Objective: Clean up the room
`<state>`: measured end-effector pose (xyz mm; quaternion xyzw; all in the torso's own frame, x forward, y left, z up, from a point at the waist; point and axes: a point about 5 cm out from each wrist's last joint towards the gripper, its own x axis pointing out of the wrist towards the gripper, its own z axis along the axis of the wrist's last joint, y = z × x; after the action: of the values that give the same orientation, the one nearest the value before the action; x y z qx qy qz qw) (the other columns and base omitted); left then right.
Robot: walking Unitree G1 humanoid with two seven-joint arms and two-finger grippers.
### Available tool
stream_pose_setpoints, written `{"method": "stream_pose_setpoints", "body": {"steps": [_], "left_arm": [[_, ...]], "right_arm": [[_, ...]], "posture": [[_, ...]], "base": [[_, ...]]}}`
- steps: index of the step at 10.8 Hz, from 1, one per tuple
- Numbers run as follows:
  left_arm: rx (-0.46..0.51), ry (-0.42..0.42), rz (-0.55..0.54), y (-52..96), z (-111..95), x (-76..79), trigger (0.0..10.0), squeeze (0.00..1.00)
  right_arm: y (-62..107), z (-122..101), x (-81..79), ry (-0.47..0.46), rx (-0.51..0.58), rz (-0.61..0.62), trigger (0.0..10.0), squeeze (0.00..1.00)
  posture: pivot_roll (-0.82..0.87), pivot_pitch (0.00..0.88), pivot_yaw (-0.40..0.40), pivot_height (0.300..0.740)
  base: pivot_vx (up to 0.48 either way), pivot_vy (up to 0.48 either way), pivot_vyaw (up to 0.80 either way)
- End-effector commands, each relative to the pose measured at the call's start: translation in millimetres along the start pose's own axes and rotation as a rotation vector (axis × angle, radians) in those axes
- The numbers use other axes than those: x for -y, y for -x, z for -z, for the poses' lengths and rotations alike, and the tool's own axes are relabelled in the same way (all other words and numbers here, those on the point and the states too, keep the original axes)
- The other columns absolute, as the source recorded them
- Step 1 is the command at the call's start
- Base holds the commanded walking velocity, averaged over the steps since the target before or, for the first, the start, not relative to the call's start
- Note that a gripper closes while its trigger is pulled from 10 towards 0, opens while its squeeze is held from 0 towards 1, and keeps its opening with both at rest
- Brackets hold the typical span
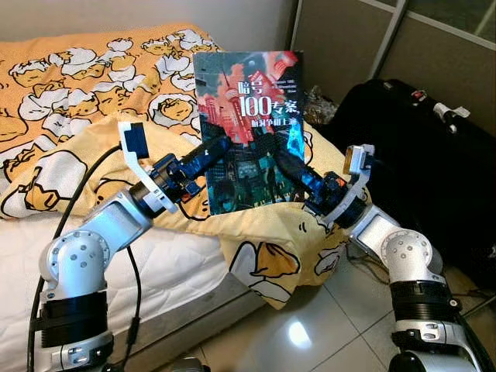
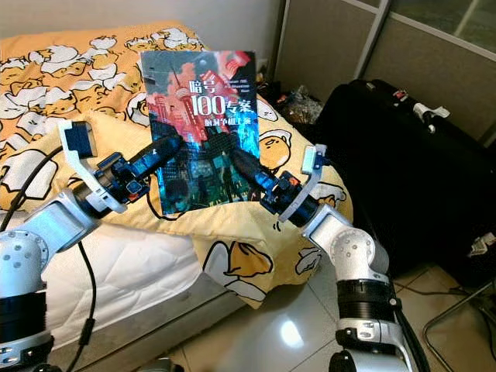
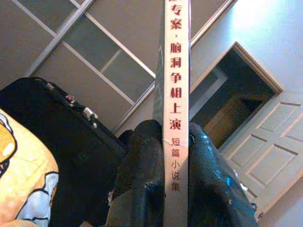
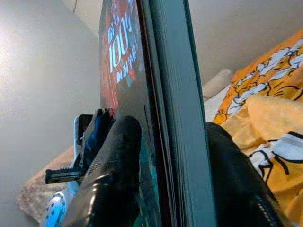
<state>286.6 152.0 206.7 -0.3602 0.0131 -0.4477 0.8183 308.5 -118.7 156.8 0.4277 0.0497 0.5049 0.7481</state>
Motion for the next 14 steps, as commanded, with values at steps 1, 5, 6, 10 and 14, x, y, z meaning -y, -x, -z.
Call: {"method": "stream_pose_setpoints", "body": {"steps": [1, 5, 6, 10, 14], "left_arm": [[0.015, -0.022, 0.078, -7.2, -2.9, 11.2, 0.0, 0.0], [0.022, -0.041, 0.038, -8.8, -6.8, 3.9, 0.0, 0.0], [0.025, -0.045, 0.021, -9.6, -7.6, 1.1, 0.0, 0.0], [0.022, -0.087, -0.046, -6.4, -6.5, -6.9, 10.0, 0.0], [0.067, -0.105, -0.126, 10.4, -8.5, -17.0, 10.0, 1.0]], "right_arm": [[-6.0, 4.7, -4.0, -0.004, -0.045, -0.038, 10.0, 0.0], [-7.8, 3.7, -1.7, 0.008, -0.039, -0.038, 0.0, 0.0], [-8.4, 2.4, -2.1, 0.008, -0.028, -0.041, 0.0, 0.0], [-8.0, -3.8, -2.0, 0.052, 0.006, 0.002, 0.0, 0.0], [6.6, -12.7, -3.8, 0.017, 0.039, 0.102, 0.0, 0.0]], "posture": [[0.06, 0.0, -0.068, 0.74], [0.05, 0.0, -0.059, 0.74], [0.06, 0.0, -0.061, 0.74], [0.04, 0.0, -0.052, 0.74], [0.06, 0.0, -0.068, 0.74]], "base": [[0.0, 0.0, 0.0], [0.0, 0.0, 0.0], [0.0, 0.0, 0.0], [0.0, 0.0, 0.0], [0.0, 0.0, 0.0]]}}
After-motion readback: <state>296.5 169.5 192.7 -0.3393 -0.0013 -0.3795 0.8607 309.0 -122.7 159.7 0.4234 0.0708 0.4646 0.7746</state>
